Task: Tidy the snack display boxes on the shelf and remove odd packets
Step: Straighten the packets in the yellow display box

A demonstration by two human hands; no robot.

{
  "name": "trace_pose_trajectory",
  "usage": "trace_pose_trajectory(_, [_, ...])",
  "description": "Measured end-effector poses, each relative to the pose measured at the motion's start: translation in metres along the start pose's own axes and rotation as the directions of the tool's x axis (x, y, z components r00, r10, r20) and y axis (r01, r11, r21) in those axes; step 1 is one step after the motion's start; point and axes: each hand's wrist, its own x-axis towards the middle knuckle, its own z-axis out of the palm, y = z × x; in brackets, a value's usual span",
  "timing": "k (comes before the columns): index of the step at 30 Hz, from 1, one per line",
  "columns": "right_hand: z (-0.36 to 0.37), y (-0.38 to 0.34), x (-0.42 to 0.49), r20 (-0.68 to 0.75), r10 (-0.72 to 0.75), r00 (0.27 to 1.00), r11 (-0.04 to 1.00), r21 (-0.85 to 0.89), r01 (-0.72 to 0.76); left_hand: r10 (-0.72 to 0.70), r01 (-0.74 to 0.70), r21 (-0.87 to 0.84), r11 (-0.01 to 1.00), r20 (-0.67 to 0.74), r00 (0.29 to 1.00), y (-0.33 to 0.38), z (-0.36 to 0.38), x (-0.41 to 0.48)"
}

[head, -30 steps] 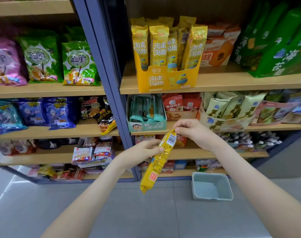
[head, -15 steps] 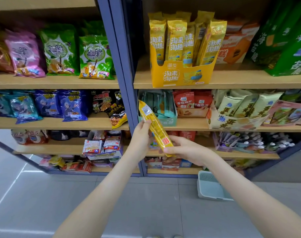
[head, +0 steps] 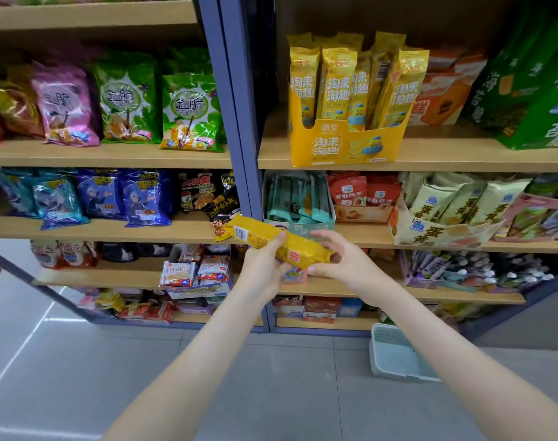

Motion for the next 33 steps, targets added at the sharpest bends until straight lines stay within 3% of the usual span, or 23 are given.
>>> trace_pose_trajectory(3, [0.001, -0.003, 0.0, -0.067, -0.042, 0.997, 0.988, 0.145, 0.051, -0.049, 0.049, -0.124, 0.991, 0.005, 0.999, 0.004, -0.003, 0.001])
trace_pose_trajectory(6, [0.0, -0.004, 0.001, -0.107, -0.064, 0.992, 0.981, 0.177, 0.082, -0.086, 0.089, -0.148, 0.985, 0.028, 0.996, 0.007, -0.006, 0.001])
trace_pose_trajectory(12, [-0.002, 0.002, 0.007, 0.018, -0.155, 0.988, 0.987, -0.048, 0.156, -0.145, 0.147, -0.052, 0.988, 0.028, 0.989, 0.01, -0.013, 0.005])
trace_pose_trajectory(16, [-0.001, -0.001, 0.003, 0.208, -0.103, 0.973, 0.993, -0.029, 0.111, -0.098, 0.095, 0.026, 0.995, 0.127, 0.987, 0.009, -0.017, 0.009])
trace_pose_trajectory(20, [0.001, -0.004, 0.005, 0.091, -0.053, 0.994, 0.991, 0.128, 0.041, -0.058, 0.024, 0.115, 0.993, 0.297, 0.953, 0.008, -0.018, 0.005])
trace_pose_trajectory(23, [0.0, -0.005, 0.009, 0.156, 0.0, 0.988, 0.977, 0.21, -0.033, -0.029, -0.031, 0.151, 0.988, 0.375, 0.926, 0.007, -0.019, 0.004])
trace_pose_trajectory(28, [-0.008, -0.001, 0.012, 0.23, 0.013, 0.973, 0.938, 0.335, -0.091, -0.025, -0.056, 0.168, 0.984, 0.444, 0.895, 0.009, -0.021, 0.003])
trace_pose_trajectory(33, [-0.01, -0.001, 0.016, 0.198, -0.01, 0.98, 0.953, 0.3, -0.05, 0.005, -0.166, 0.353, 0.921, 0.416, 0.909, 0.014, -0.018, 0.007])
